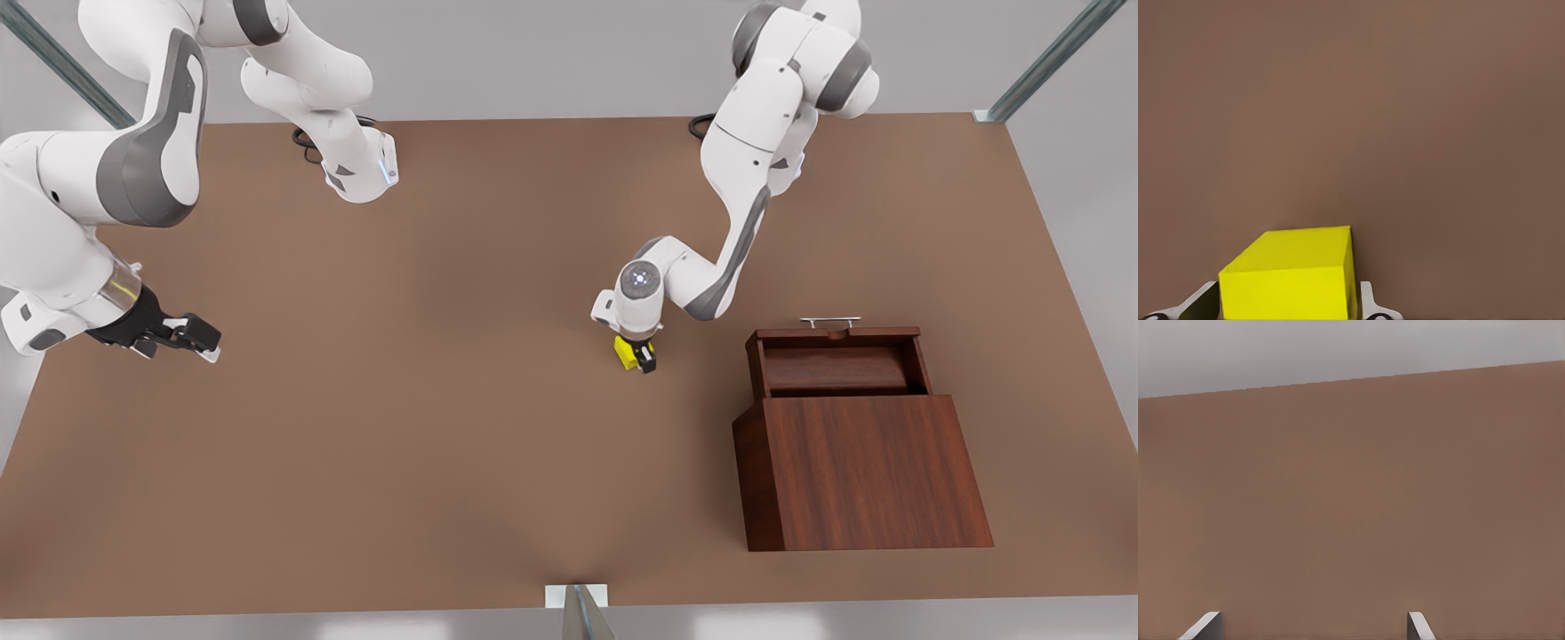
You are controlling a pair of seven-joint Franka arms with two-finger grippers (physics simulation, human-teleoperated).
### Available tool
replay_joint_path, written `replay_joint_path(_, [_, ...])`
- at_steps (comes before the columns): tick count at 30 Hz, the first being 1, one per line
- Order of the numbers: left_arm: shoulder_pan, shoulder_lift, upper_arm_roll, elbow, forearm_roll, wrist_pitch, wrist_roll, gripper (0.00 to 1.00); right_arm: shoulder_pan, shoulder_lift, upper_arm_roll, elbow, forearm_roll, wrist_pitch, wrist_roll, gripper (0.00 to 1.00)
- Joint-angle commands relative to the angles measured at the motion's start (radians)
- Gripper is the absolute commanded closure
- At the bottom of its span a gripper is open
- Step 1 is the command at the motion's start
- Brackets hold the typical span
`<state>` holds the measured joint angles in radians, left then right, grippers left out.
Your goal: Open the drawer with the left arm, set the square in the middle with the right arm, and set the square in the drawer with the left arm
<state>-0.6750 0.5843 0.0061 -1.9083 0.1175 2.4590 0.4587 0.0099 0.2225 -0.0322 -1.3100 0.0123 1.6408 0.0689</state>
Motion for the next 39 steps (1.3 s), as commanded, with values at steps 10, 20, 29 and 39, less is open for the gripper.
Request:
replay_joint_path(10, [0.000, 0.006, 0.000, 0.002, -0.009, 0.003, -0.011, 0.30, -0.001, 0.000, -0.002, 0.000, 0.000, 0.004, 0.000, 0.00])
replay_joint_path(20, [0.003, -0.198, 0.009, 0.101, -0.094, -0.313, -0.020, 0.30, -0.001, 0.003, 0.000, 0.000, 0.002, 0.010, 0.000, 0.00])
replay_joint_path(29, [0.008, -0.307, 0.207, 0.272, -0.193, -0.623, 0.189, 0.30, -0.001, 0.003, 0.000, 0.002, 0.000, 0.008, 0.000, 0.00])
replay_joint_path(39, [0.017, -0.287, 0.494, 0.229, -0.200, -0.640, 0.670, 0.29, -0.011, -0.003, -0.003, 0.002, -0.002, 0.007, -0.001, 0.00])
